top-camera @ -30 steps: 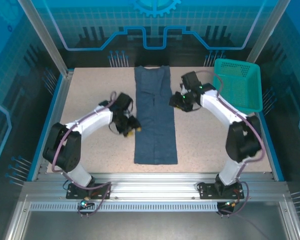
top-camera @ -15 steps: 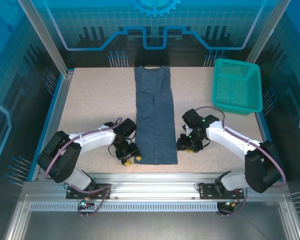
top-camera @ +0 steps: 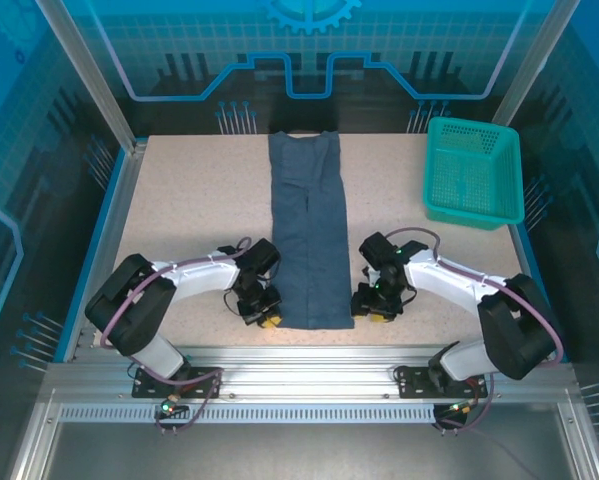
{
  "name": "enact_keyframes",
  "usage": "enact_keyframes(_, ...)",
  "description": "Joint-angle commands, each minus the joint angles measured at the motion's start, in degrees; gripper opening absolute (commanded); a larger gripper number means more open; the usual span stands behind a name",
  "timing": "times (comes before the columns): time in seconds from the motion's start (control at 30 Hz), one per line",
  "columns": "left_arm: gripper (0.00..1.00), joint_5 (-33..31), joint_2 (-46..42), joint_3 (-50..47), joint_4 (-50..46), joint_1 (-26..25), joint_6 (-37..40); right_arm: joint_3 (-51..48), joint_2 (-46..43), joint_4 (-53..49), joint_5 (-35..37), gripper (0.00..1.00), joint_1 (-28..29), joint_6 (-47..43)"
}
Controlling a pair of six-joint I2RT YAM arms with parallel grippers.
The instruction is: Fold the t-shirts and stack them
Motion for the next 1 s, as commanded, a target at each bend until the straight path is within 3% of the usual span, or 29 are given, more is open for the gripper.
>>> enact_keyframes(0.0, 0.05, -0.72, -0.47, 1.03, 1.43, -0.35, -0.03, -1.54, 1.19, 3.49, -3.64, 0.47, 1.43, 4.45)
enact_keyframes(0.13, 0.00, 0.59, -1.17, -0.04, 1.61, -0.38, 0.22, -2.49, 2.29, 6.79, -4.58, 0.48, 2.53, 7.75)
enact_keyframes(0.53, 0.00, 1.22, -1.61, -0.61, 0.64, -0.34, 1.42, -3.14, 6.43, 11.84, -3.21, 0.45, 5.47, 12.79)
enact_keyframes(0.97, 0.00, 1.17, -1.83, -0.49, 1.26, -0.37, 1.45, 2.06, 10.81, 12.37, -3.58, 0.29, 7.14, 12.88)
